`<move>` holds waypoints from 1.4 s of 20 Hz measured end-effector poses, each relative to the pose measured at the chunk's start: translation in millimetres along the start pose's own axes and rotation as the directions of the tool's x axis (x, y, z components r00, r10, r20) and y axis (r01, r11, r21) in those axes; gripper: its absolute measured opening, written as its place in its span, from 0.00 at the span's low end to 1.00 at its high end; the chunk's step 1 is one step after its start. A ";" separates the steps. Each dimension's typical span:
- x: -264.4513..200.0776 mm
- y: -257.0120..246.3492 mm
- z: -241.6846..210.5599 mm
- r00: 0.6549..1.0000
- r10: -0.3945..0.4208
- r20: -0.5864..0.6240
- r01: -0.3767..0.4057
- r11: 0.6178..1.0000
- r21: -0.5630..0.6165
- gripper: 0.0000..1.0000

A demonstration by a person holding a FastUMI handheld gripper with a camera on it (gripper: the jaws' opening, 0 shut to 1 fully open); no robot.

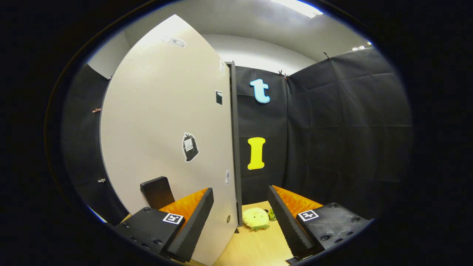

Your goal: Open the shoe cabinet door, grab the shoes and put them into the shoe cabinet, then close the shoe cabinet door.

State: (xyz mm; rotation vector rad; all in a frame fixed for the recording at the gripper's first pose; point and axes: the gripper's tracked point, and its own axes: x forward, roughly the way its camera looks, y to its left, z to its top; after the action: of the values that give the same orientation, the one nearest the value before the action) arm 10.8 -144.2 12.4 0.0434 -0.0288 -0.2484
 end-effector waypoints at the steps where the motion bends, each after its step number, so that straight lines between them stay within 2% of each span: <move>1: 4.0 12.3 -1.5 1.000 0.005 0.000 -0.005 1.000 -0.003 0.96; 6: 19.8 70.0 -9.0 0.998 0.056 0.004 -0.056 0.998 -0.016 0.96; 11: 42.4 93.8 -10.1 0.996 0.092 0.001 -0.092 0.996 -0.020 0.97; 17: 51.1 104.4 -18.5 0.992 0.125 -0.029 -0.126 0.991 -0.039 0.97; 28: 54.3 107.4 -18.8 0.990 0.135 -0.033 -0.137 0.989 -0.048 0.97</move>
State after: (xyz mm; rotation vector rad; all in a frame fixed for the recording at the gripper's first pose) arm 90.4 -52.8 -0.2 -0.0045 0.0042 -0.1119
